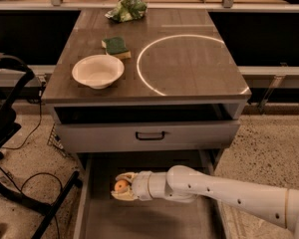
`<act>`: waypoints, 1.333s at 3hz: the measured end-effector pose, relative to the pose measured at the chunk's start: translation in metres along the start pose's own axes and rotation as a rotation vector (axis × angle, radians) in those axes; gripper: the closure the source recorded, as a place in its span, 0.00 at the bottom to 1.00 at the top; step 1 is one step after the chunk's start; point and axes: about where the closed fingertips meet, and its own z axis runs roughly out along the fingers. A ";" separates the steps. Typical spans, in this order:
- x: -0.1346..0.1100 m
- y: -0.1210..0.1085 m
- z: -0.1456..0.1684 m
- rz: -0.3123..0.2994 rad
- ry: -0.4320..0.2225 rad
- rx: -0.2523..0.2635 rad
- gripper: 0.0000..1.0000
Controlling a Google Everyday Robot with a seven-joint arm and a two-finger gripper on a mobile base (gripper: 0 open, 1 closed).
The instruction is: Place orange into middle drawer
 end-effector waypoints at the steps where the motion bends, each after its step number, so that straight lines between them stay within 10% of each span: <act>1: 0.035 -0.007 0.034 -0.029 0.039 -0.018 1.00; 2: 0.051 -0.013 0.053 -0.050 0.045 -0.042 1.00; 4: 0.050 -0.011 0.056 -0.049 0.042 -0.048 0.51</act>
Offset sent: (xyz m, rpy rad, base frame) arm 0.0301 0.0295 -0.0971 -0.0622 -0.0263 0.0916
